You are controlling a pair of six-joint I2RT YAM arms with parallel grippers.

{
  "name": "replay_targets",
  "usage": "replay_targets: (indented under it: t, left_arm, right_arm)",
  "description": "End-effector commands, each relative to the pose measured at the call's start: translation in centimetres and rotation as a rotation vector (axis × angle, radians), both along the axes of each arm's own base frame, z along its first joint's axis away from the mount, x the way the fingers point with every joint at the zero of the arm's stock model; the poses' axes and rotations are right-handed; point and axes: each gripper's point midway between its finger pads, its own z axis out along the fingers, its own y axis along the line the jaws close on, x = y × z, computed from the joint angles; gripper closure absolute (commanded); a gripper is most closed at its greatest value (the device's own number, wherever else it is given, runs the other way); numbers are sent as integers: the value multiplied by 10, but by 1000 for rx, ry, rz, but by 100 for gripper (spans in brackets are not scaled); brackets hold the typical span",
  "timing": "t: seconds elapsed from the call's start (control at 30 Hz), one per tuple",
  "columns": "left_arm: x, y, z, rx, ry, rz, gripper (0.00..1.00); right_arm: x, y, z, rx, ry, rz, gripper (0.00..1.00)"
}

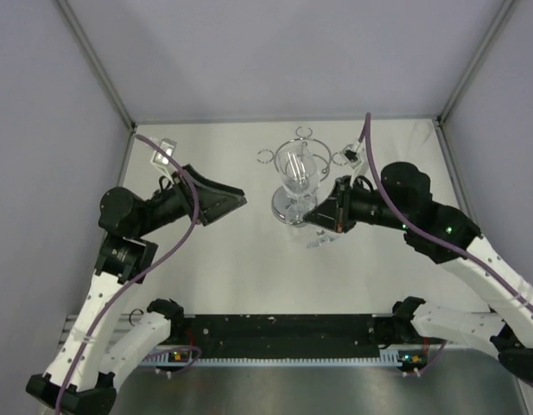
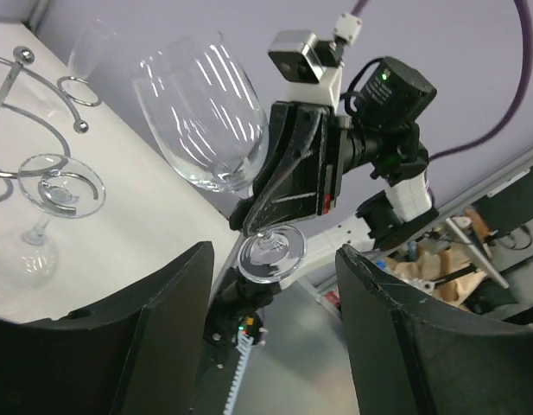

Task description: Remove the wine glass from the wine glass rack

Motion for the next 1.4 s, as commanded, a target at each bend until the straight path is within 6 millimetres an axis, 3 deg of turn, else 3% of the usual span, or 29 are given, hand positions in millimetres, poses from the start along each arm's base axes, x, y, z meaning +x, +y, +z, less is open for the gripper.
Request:
replay_targets:
  t: [0.0, 0.13, 0.23, 0.5, 0.67, 0.97, 1.17, 1.37]
  left_arm:
    - [5, -4, 26, -97, 173, -33, 36]
    - [16, -12, 21, -128, 292, -79, 36]
    - [22, -18, 15, -122, 358, -127, 36]
    - [26, -28, -20, -68, 482, -214, 37]
    - [24, -29, -39, -23, 511, -228, 37]
    - [23, -29, -61, 28, 532, -234, 37]
    - [24, -30, -66, 33, 540, -237, 37]
    - [22, -30, -65, 41, 527, -243, 38]
  right_arm:
    - [-9, -40, 11, -141, -216, -6, 100]
    - [-19, -54, 2, -205, -291, 33, 100]
    - [-14, -61, -9, -279, -359, 29, 100]
    - [-16, -53, -24, -411, -471, 152, 100]
    - [-15, -46, -20, -448, -520, 198, 100]
    - [-27, -33, 7, -397, -588, 281, 100]
    - [-34, -24, -1, -438, -588, 341, 100]
    - [-29, -30, -5, -487, -593, 305, 100]
